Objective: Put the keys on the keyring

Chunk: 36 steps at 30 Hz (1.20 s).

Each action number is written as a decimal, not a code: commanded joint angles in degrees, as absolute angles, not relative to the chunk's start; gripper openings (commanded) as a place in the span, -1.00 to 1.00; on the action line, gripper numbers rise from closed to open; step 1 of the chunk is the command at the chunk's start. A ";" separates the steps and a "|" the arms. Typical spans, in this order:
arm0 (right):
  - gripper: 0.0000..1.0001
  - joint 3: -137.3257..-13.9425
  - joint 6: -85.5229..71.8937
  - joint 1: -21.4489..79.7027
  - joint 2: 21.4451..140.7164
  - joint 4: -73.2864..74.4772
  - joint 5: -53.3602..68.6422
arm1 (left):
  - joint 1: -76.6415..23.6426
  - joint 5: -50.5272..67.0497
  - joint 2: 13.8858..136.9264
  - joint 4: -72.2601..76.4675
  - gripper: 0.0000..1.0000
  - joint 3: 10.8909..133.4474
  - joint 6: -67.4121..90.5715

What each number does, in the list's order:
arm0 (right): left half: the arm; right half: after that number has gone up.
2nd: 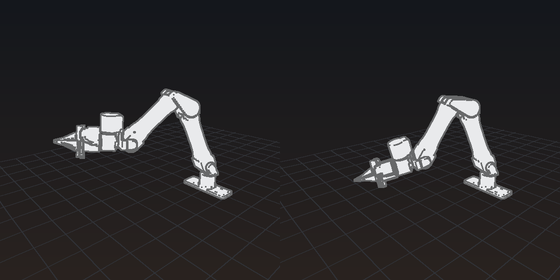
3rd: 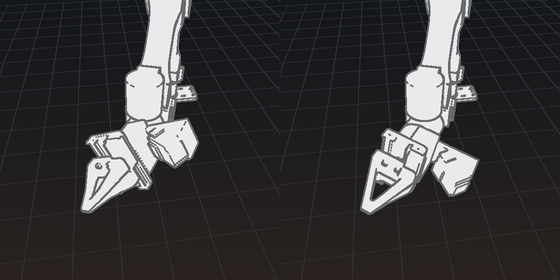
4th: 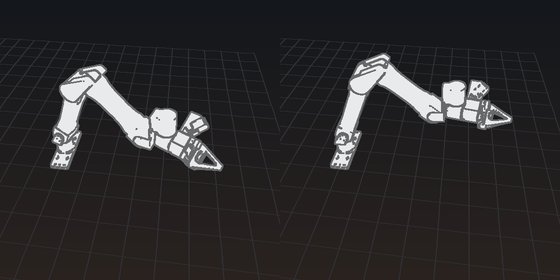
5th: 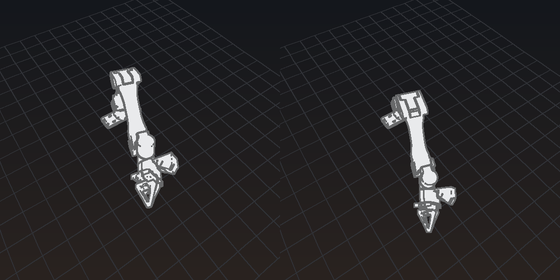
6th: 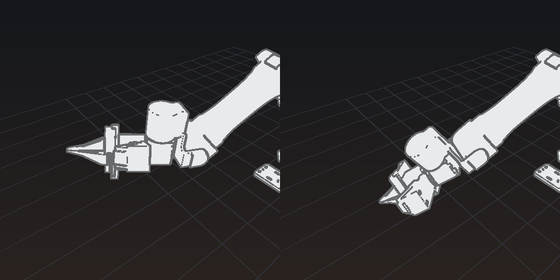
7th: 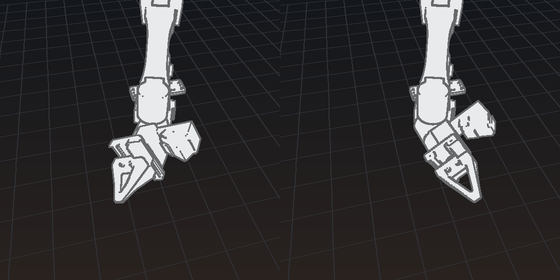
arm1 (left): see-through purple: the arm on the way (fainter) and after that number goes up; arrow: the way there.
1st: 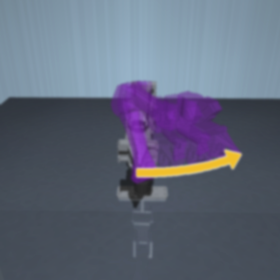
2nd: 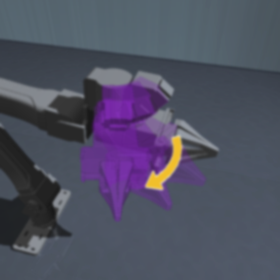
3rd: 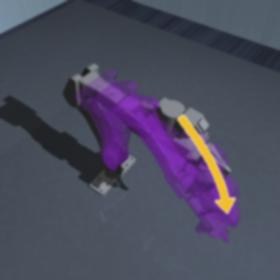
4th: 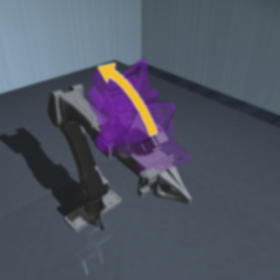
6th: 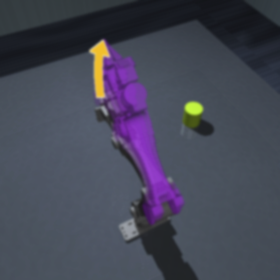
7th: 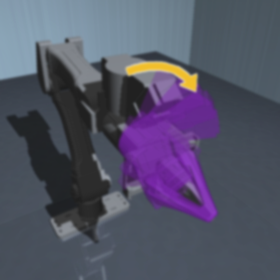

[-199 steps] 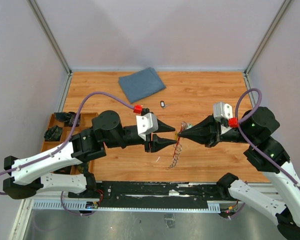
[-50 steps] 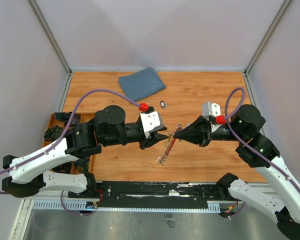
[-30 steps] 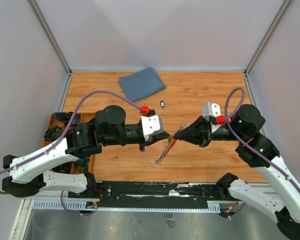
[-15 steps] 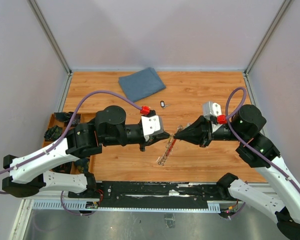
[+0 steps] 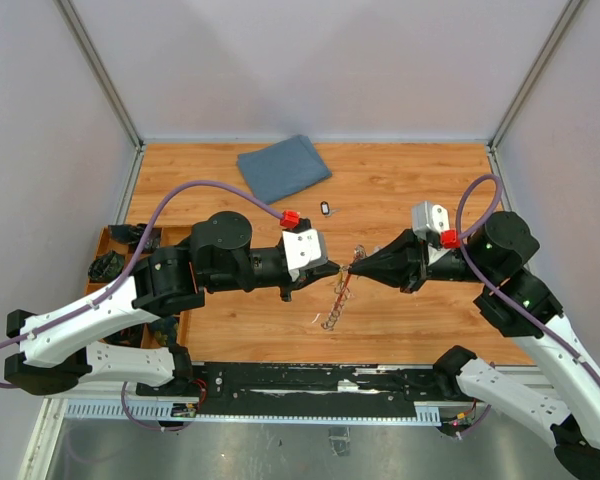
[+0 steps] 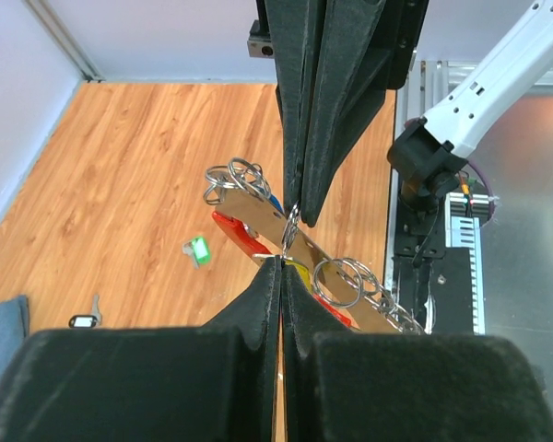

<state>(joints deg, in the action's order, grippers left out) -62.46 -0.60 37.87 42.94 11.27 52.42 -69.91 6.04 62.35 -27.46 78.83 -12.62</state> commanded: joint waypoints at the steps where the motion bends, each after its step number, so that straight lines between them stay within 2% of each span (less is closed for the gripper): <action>1: -0.99 -64.83 -1.98 38.47 41.23 5.42 52.31 | -70.19 4.76 62.37 -28.13 -0.99 77.88 -12.68; 16: -1.00 -62.59 -4.92 38.49 41.40 0.49 52.03 | -70.14 8.56 63.61 -24.78 -0.99 77.89 -11.74; 18: -0.99 -62.71 -4.78 38.49 41.40 0.85 52.03 | -70.21 8.46 63.49 -24.60 -0.90 77.87 -11.85; 22: -0.99 -63.50 -3.46 38.50 41.48 2.90 52.27 | -70.15 7.99 62.12 -23.81 -0.59 77.46 -11.69; 27: -0.99 -63.70 -3.49 38.48 41.70 3.30 53.20 | -70.19 7.18 59.54 -20.47 -0.34 75.74 -10.89; 36: -1.00 -63.97 -3.77 38.50 42.10 3.20 54.73 | -70.17 11.24 58.74 -13.93 -0.23 72.94 -8.22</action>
<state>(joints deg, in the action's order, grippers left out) -62.39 -3.51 37.87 42.44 5.93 52.93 -69.93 8.56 59.07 -19.27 73.93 -9.80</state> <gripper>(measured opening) 0.009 0.378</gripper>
